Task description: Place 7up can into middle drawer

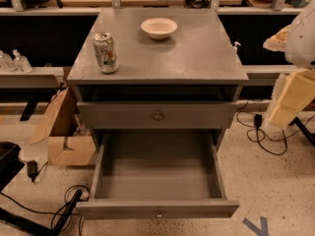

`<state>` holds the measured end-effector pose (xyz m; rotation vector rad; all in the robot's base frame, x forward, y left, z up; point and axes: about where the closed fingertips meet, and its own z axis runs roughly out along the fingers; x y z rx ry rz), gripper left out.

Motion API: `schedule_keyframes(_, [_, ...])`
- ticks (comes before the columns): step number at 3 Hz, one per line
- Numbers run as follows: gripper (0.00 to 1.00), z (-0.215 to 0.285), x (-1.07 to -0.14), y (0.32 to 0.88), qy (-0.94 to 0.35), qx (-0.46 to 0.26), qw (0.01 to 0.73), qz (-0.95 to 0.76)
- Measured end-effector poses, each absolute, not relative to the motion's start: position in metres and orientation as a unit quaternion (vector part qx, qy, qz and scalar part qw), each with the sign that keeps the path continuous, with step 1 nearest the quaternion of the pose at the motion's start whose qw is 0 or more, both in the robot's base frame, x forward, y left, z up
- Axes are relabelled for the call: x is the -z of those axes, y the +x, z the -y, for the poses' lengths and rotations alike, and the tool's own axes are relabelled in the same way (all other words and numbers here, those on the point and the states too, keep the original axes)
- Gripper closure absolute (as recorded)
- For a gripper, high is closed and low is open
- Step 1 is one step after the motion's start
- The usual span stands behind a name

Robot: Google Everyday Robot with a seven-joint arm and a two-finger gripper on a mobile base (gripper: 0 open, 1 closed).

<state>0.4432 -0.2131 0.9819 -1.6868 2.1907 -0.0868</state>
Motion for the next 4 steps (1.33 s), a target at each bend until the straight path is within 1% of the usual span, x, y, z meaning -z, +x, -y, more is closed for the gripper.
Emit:
schedule_keyframes(1, [0.00, 0.199, -0.996, 0.466, -0.604, 0.015, 0.251, -0.756])
schedule_keyframes(3, [0.00, 0.122, -1.074, 0.580, -0.567, -0.083, 0.519, -0.634])
schedule_keyframes(4, [0.00, 0.087, -1.098, 0.614, -0.526, -0.138, 0.602, -0.585])
